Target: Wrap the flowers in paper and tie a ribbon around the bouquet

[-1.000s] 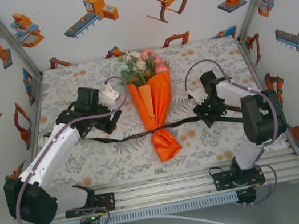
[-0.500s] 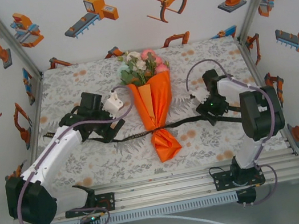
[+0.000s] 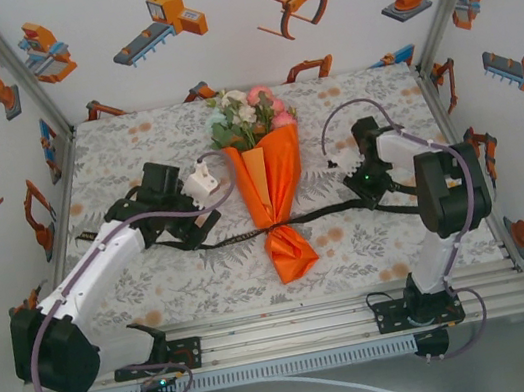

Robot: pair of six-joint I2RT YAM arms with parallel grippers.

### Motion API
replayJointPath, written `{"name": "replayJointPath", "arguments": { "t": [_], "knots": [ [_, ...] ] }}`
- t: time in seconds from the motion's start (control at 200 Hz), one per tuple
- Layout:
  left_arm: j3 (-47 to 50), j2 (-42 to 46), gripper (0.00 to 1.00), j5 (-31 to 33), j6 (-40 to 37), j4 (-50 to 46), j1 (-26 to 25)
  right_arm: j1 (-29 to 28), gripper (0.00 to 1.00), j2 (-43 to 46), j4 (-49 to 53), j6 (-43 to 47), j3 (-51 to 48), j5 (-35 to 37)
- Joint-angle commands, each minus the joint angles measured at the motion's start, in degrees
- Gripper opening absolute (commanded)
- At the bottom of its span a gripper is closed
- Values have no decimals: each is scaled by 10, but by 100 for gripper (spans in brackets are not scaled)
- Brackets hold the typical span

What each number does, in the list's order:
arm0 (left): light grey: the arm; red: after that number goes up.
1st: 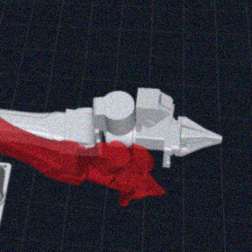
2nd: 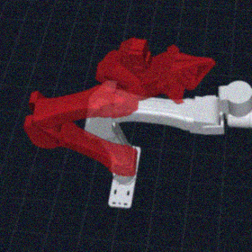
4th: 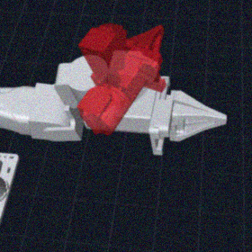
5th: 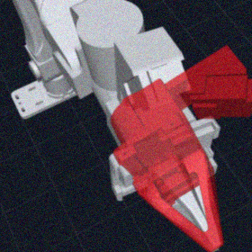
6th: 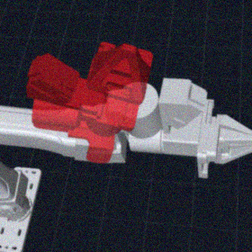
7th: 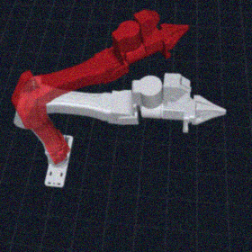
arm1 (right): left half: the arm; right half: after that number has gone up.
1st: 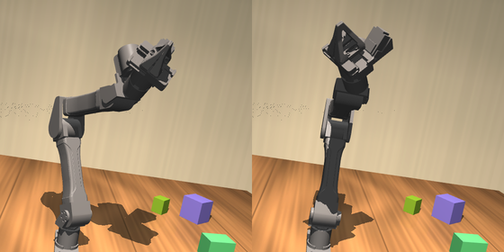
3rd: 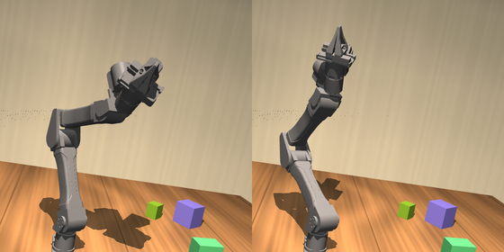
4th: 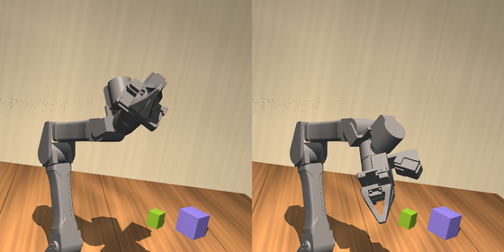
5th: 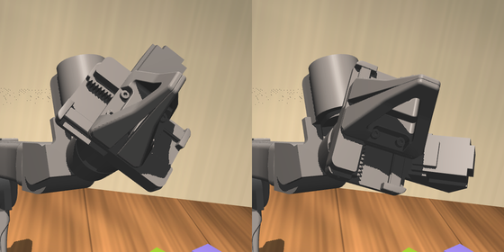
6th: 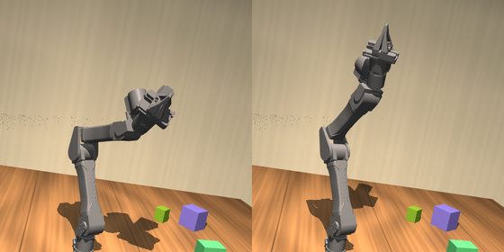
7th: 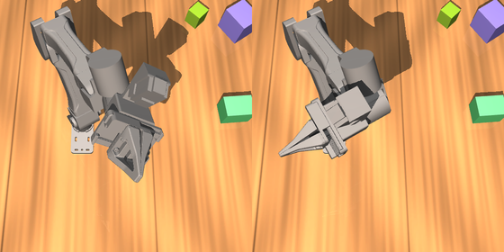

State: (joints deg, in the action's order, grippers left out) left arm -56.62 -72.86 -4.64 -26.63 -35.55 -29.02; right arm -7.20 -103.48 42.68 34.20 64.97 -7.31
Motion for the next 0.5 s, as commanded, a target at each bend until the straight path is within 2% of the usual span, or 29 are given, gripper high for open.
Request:
{"name": "replayJointPath", "arguments": {
  "t": [0.0, 0.07, 0.195, 0.285, 0.491],
  "knots": [
    [2, -23, 88, -27, -5, 6, -4, 0, 10, 22, -16, -3, -8, -39],
    [-4, -49, 88, -39, 4, 5, -9, 0, 0, 64, -43, -41, -8, -85],
    [-14, -110, 87, -35, 17, 5, -17, 0, 0, 145, -111, -138, -19, -161],
    [-12, -140, 81, -5, 10, 6, -28, -1, 0, 198, -168, -179, -43, -198],
    [-10, -178, 67, 5, -13, 24, -49, -2, 0, 237, -187, -191, -62, -201]
  ]
}}
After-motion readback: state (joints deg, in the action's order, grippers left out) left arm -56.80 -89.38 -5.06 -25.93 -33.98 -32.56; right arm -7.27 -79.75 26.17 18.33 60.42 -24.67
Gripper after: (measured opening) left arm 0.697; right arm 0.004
